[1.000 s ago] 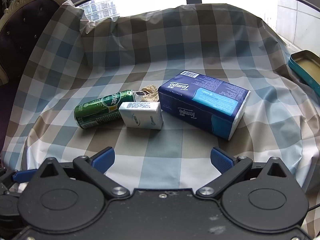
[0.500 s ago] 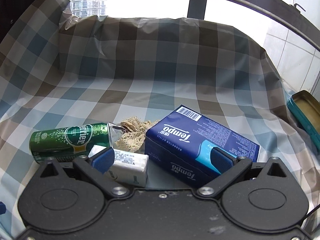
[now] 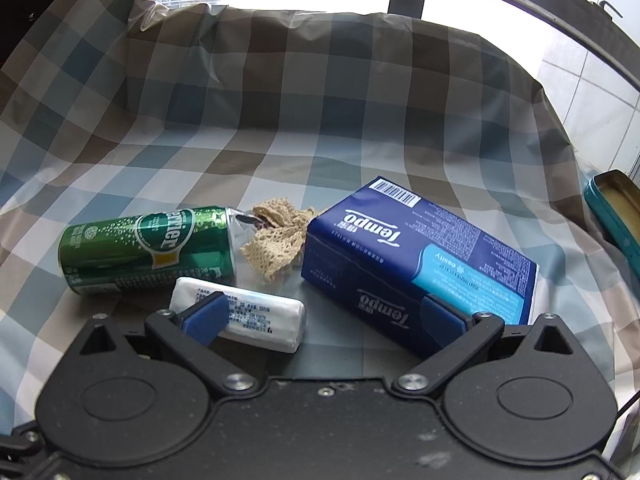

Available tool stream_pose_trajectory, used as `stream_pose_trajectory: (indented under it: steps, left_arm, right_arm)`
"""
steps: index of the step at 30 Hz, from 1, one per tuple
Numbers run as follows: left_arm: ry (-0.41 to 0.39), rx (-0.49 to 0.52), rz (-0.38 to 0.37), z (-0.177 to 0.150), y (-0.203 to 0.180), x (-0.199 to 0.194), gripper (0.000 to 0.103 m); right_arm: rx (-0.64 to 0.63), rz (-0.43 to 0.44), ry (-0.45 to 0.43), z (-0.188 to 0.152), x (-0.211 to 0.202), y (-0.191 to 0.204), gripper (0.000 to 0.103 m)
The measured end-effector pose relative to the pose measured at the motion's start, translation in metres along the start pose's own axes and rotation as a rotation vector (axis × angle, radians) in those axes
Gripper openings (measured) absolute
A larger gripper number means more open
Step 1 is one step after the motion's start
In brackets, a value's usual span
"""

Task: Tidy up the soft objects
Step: 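Reach the left tool to the beige lace bow while the right tool reaches the white tissue pack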

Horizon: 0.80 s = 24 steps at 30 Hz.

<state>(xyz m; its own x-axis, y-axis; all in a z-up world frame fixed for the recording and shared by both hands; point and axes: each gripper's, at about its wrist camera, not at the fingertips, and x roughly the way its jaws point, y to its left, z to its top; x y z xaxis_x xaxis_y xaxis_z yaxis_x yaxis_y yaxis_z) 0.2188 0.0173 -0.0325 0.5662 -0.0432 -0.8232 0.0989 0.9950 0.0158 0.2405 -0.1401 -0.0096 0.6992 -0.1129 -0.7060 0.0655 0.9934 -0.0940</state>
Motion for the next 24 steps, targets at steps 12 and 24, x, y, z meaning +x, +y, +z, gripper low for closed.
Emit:
stream_pose_trajectory:
  steps: [12, 24]
  left_arm:
    - [-0.056, -0.038, 0.024, 0.038, 0.017, -0.012, 0.084]
    - [-0.091, 0.016, 0.006, 0.095, -0.001, 0.001, 0.091]
  right_arm:
    - [0.053, 0.125, 0.026, -0.027, -0.001, 0.004, 0.102]
    - [0.076, 0.147, 0.003, -0.028, 0.011, 0.031, 0.102]
